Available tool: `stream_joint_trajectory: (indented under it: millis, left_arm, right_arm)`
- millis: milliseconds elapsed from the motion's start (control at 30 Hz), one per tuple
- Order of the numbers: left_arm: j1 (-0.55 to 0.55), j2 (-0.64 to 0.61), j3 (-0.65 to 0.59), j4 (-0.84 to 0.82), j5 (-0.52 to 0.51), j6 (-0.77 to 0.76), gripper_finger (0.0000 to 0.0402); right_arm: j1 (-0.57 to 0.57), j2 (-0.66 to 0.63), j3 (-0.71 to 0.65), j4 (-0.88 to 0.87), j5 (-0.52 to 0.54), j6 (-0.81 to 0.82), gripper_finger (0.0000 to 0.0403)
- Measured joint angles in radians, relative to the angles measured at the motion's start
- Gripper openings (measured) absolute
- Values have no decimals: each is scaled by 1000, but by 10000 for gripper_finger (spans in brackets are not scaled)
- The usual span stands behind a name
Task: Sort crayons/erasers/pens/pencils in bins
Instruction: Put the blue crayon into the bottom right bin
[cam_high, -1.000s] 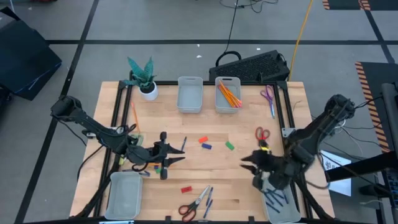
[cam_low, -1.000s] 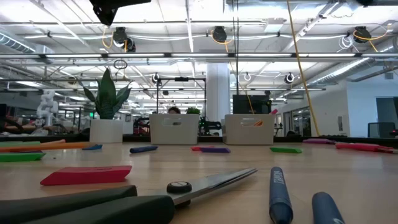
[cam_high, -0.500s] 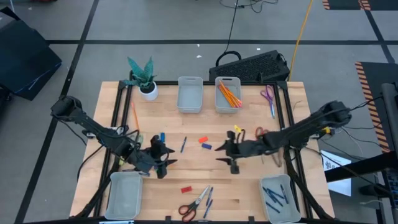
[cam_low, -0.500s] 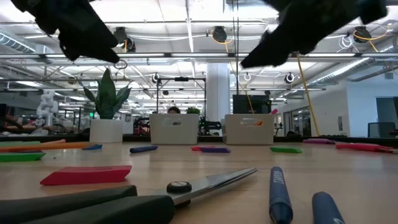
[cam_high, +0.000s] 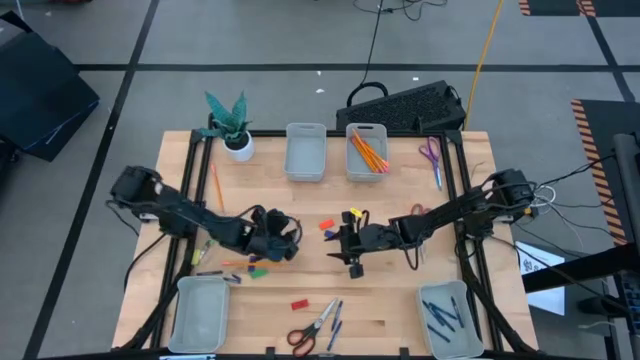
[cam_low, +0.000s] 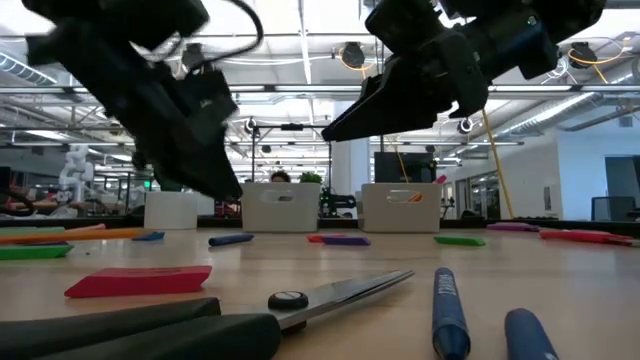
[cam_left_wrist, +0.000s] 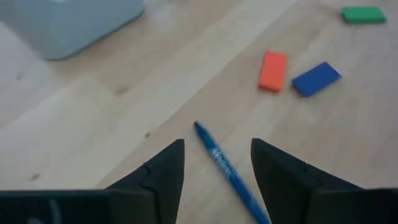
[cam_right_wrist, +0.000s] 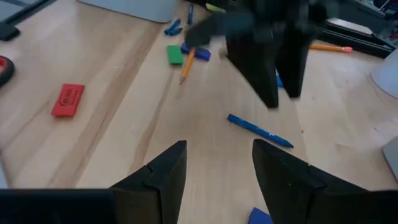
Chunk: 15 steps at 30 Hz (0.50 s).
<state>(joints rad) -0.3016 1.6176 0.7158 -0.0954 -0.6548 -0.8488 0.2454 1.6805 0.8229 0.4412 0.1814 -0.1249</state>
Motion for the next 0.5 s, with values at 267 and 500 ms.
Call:
stream_joint_trajectory:
  millis: [267, 500]
  left_arm:
    - [17, 161, 104, -81, 38, -102, 179]
    - [11, 291, 307, -392, 80, -378, 179]
  right_arm:
    - [-3, -5, -5, 1, 0, 3, 178]
    - [-4, -5, -5, 3, 0, 25, 178]
